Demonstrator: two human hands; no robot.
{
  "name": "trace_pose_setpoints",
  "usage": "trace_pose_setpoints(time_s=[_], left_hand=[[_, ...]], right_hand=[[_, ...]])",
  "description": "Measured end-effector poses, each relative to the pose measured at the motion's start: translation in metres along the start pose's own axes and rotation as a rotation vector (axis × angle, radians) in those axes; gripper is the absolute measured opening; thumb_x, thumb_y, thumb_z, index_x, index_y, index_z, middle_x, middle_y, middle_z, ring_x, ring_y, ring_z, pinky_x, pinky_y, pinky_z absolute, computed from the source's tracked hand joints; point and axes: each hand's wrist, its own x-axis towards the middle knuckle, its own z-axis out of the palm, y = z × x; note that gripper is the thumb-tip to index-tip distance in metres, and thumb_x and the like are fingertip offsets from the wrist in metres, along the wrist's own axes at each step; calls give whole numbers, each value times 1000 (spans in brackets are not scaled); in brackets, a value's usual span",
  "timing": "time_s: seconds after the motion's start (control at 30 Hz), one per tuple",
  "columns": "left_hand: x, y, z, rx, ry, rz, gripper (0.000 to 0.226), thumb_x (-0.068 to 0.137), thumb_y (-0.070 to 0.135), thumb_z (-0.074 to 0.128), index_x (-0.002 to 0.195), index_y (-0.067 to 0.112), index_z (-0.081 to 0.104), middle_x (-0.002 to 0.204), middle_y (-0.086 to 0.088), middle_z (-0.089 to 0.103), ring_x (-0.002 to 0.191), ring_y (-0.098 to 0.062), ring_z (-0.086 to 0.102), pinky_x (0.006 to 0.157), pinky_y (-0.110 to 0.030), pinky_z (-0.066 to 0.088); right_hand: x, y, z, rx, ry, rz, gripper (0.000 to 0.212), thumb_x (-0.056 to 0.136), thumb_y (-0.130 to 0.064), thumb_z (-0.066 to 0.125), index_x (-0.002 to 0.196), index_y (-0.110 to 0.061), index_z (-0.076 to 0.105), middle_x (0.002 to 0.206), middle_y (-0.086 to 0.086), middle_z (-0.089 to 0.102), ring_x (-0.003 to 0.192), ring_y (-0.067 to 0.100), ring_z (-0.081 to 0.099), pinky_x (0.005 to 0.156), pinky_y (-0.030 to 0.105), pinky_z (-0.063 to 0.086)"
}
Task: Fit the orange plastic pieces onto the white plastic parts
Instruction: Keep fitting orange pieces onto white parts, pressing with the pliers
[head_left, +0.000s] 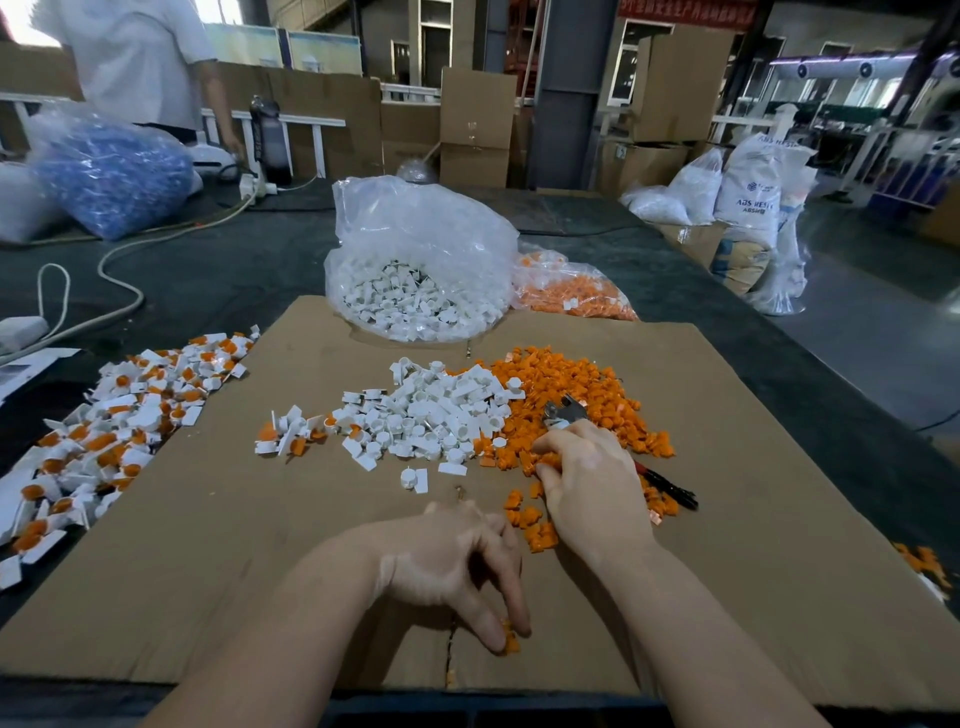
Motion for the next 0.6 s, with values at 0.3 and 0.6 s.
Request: trace_pose_setpoints(time_s=[0.3, 0.6], left_hand=[[19, -6, -4, -360, 824, -213, 4, 78, 17, 72, 76, 20, 72, 64, 12, 66, 60, 5, 58, 57, -4, 40], [31, -11, -7, -309, 945, -288, 11, 88, 19, 62, 92, 18, 72, 82, 6, 68, 77, -2, 60, 61, -3, 40]], right_hand=[[-4, -10, -1, 225, -44, -169, 26, 85, -1, 55, 104, -12, 68, 100, 0, 62, 99, 14, 53, 86, 24, 44], [0, -11, 13, 316, 45, -125, 11, 84, -10, 66, 94, -8, 70, 89, 3, 63, 83, 14, 58, 75, 19, 44]])
